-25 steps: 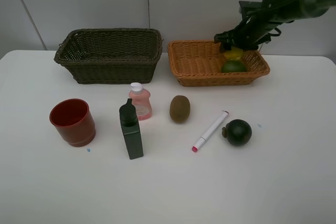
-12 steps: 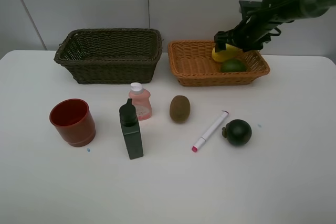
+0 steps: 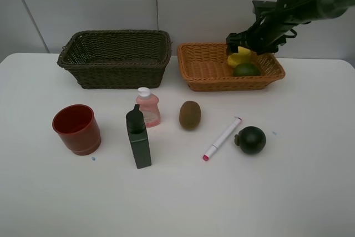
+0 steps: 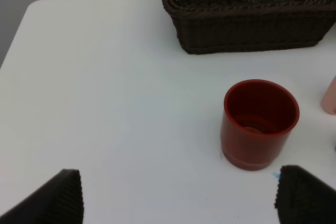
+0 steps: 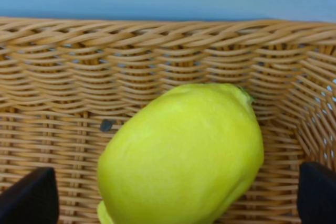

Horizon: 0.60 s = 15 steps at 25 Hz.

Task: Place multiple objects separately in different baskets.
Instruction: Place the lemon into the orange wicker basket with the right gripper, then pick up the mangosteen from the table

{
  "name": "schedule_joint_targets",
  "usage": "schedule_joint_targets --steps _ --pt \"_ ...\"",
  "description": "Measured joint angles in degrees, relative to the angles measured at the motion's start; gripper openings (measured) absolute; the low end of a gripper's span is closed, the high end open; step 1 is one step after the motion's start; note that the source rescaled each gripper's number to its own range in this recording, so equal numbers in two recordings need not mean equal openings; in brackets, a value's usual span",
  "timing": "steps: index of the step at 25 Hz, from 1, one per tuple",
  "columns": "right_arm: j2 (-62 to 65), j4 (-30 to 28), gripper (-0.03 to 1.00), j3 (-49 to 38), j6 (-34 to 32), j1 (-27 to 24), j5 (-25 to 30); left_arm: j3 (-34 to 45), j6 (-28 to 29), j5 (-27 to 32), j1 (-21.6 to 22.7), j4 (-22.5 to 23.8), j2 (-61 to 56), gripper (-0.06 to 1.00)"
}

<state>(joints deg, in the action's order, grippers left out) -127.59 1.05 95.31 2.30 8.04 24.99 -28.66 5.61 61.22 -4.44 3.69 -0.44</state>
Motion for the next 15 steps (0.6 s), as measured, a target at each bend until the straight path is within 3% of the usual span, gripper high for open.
schedule_joint_targets --steps 6,15 --pt "0.96 0.06 1.0 0.0 0.0 0.06 2.29 0.0 0.0 0.0 0.0 0.0 0.0 0.95" --pt "11.04 0.04 1.0 0.16 0.0 0.78 14.6 0.0 0.0 0.0 0.0 0.0 0.0 0.95"
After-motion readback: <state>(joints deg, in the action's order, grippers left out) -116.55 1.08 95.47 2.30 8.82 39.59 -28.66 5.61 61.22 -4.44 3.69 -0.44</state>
